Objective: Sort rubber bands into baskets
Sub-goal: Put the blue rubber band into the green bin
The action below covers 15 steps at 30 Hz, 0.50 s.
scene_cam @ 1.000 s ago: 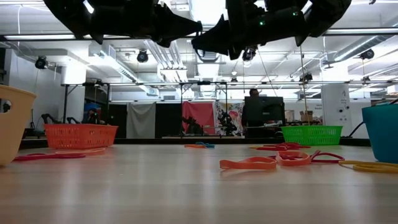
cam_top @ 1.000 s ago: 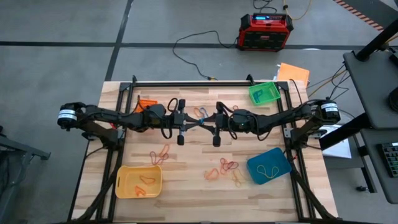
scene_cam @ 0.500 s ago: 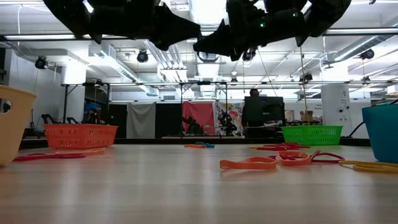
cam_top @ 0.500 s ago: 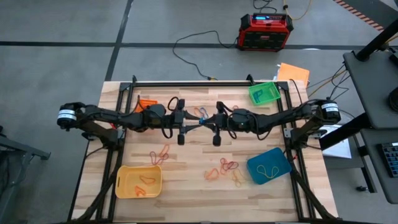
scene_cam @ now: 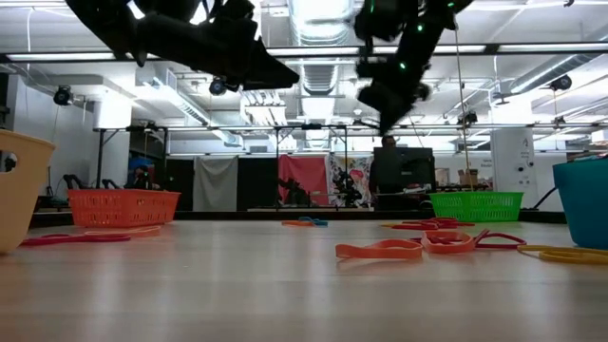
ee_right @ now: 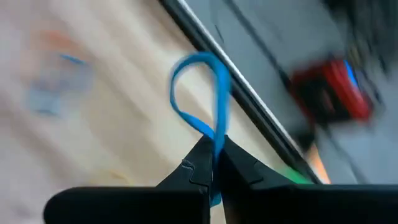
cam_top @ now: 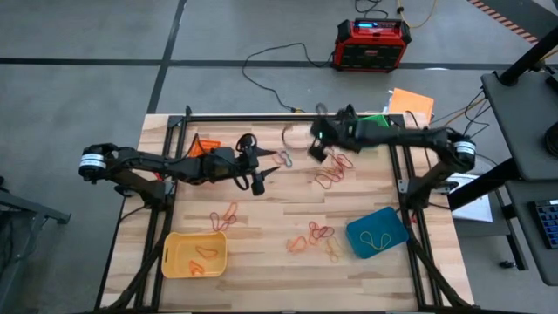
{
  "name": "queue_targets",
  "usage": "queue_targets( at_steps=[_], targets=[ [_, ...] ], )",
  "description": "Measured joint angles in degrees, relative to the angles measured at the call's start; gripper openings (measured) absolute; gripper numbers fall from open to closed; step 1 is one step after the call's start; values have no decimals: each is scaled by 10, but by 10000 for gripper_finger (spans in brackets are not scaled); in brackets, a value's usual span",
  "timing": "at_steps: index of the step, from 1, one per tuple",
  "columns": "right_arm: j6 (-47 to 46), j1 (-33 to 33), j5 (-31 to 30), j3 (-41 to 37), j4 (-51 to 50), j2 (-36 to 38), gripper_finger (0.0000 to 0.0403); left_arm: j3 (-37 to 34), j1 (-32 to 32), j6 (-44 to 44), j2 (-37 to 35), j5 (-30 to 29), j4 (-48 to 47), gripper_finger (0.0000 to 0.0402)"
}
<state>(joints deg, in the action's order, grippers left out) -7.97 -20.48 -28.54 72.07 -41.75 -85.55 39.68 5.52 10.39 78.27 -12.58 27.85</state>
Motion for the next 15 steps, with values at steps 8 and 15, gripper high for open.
queue_targets(
  at_steps=[8, 15],
  targets=[
    [-135, -205, 9, 31, -148, -24, 9, 0, 0, 0, -1, -5, -17, 214],
    [-135, -285, 89, 3, -153, -75, 9, 0, 0, 0, -1, -21, -52, 212]
  ],
)
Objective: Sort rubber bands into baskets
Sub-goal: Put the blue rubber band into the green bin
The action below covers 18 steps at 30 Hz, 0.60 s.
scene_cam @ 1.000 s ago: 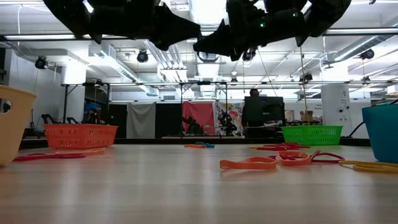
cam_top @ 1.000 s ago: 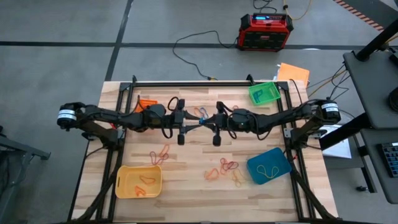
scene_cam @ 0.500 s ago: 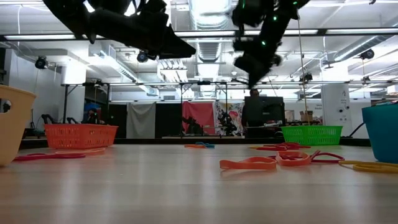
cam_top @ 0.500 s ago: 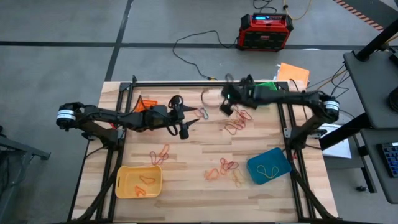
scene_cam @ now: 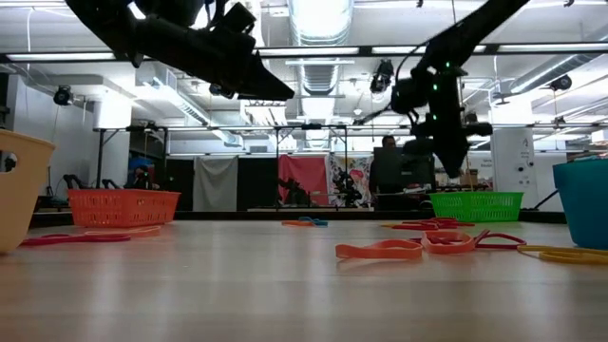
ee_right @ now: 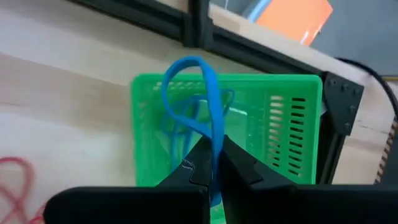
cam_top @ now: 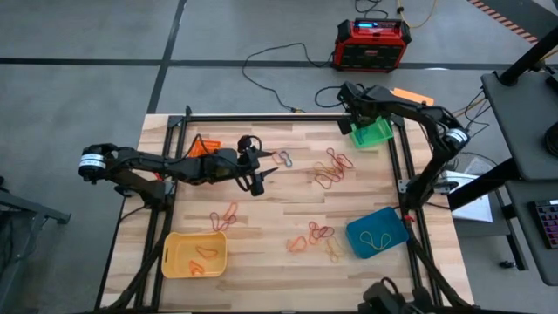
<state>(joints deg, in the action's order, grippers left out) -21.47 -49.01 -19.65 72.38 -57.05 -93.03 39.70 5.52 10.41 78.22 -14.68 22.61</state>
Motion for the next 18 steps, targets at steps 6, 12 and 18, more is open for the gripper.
queue_targets(
  at_steps=[6, 12, 18],
  targets=[
    [4, -7, 3, -9, -3, -35, 9, 0, 0, 0, 0, 0, -1, 205],
    [5, -7, 6, -9, -12, -47, 25, 0, 0, -5, 0, 0, -15, 204],
    [4, -7, 3, -9, -13, -43, 70, 0, 0, -16, 0, 0, -34, 204]
  ],
)
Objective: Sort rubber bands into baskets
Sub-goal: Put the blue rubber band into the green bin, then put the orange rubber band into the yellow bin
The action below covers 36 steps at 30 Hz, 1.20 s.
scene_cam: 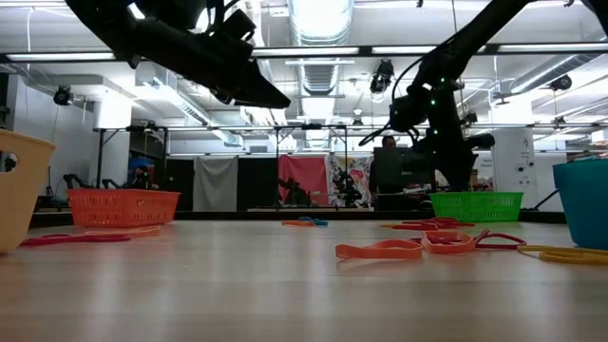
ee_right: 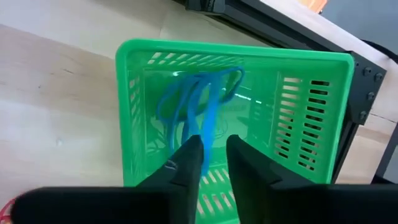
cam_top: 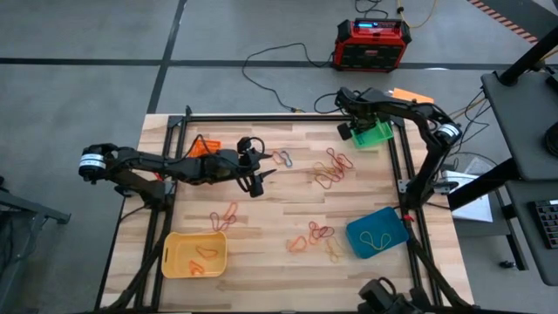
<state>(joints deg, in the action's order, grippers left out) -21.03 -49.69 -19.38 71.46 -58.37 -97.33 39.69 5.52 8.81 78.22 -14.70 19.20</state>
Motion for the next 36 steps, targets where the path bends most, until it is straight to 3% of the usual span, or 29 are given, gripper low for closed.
queue_targets(
  at_steps=[6, 9, 14, 19, 22, 32, 36],
  targets=[
    [-1, 10, 13, 0, 0, 18, 115, 0, -1, -6, -10, 0, -48, 204],
    [0, 39, 45, 0, 15, 37, 129, 15, -5, -26, -33, 1, -161, 204],
    [20, 119, 48, 0, 76, 74, 141, 61, -17, -74, -67, 10, -380, 204],
    [46, 201, 49, -4, 154, 101, 138, 94, -32, -135, -81, 87, -526, 204],
    [60, 243, 49, -5, 183, 104, 134, 94, -41, -169, -81, 113, -553, 204],
    [61, 341, 49, -7, 170, 111, 139, 90, -68, -283, -69, 113, -602, 204],
    [45, 369, 48, -9, 166, 117, 141, 82, -80, -339, -47, 68, -572, 204]
  ],
)
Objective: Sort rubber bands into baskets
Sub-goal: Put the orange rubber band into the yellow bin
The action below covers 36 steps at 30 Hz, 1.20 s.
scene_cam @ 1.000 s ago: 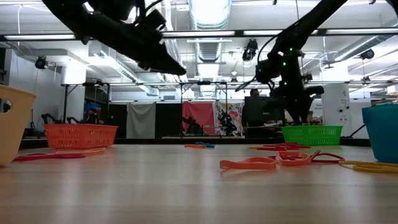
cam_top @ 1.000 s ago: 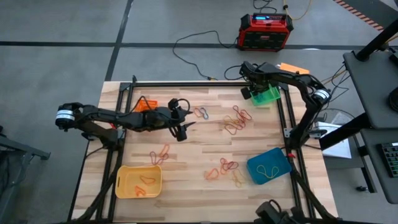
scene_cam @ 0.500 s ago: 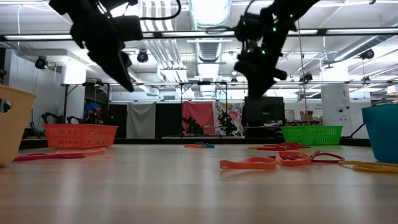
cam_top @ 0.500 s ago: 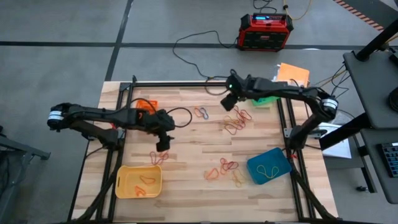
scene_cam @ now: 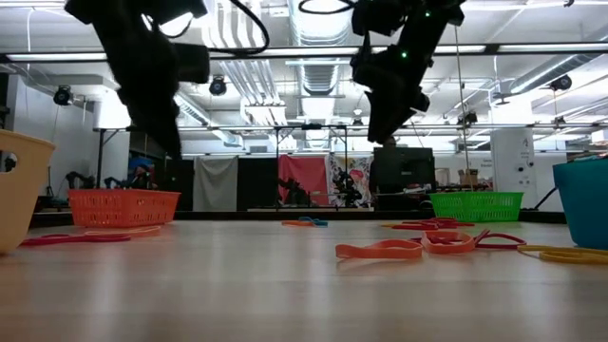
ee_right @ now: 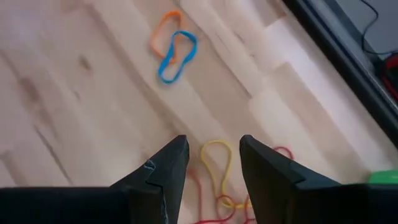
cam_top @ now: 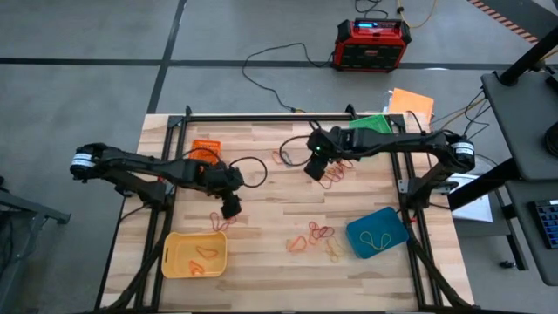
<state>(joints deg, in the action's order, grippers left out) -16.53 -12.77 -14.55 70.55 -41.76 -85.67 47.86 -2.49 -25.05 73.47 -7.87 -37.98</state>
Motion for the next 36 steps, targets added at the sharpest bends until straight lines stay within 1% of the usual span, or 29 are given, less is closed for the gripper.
queue_targets(
  at_steps=[2, 7, 10, 16, 27, 32, 36],
  targets=[
    [0, 13, 0, -5, 2, 0, 140, 0, -6, -31, 23, -23, 17, 204],
    [0, 28, -3, -21, 17, 1, 137, 0, -18, -93, 81, -16, -5, 204],
    [1, 28, -5, -37, 29, 1, 141, 0, -19, -108, 108, -16, -7, 204],
    [0, 26, -5, -61, 37, 1, 146, 1, -19, -154, 137, -16, -7, 203],
    [-19, 26, -5, -76, 49, 2, 146, 1, -34, -181, 180, -12, -12, 203],
    [-24, 26, -5, -76, 54, 2, 141, 1, -38, -190, 194, -4, -34, 203],
    [-24, 26, -5, -77, 67, 2, 144, 2, -42, -190, 200, -5, -32, 203]
  ],
)
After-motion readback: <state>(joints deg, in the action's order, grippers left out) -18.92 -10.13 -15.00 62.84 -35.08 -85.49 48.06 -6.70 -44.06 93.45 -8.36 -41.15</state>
